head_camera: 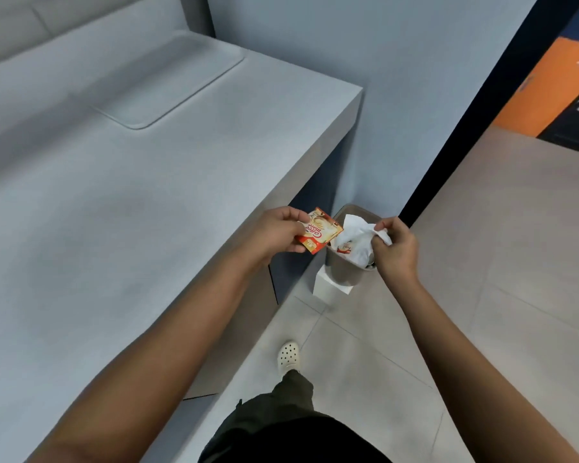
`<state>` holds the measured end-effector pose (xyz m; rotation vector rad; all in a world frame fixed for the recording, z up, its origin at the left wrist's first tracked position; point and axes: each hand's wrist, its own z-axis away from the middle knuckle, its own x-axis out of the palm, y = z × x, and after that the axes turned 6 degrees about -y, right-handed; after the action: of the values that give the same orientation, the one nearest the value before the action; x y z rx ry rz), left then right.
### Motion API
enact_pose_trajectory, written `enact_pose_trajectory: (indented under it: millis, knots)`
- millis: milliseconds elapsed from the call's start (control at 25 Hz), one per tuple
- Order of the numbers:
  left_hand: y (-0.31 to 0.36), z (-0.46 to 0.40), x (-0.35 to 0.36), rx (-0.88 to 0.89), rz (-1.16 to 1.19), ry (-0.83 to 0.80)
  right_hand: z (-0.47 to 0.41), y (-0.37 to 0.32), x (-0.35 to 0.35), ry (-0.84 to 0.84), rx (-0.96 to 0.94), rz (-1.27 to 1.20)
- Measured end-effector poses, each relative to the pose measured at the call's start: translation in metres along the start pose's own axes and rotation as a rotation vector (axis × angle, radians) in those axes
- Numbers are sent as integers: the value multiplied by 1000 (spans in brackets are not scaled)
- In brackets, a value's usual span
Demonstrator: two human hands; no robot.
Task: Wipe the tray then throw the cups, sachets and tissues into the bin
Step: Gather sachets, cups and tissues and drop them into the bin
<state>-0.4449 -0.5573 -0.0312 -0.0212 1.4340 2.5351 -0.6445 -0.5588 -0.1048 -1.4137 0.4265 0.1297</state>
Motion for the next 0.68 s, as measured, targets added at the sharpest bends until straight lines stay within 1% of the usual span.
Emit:
enact_pose_trajectory:
  millis: [80, 360, 520, 680]
  knots:
    - [10, -37, 8, -23, -29, -3, -31, 10, -1, 15, 61, 42]
    - [18, -138, 32, -104, -118, -18, -112, 42, -4, -18, 203, 155]
    - [12, -175, 48, -158, -110, 8, -145, 66, -5, -138, 274, 218]
    - [-1, -222, 71, -264, -40, 100, -188, 99, -10, -263, 291, 266]
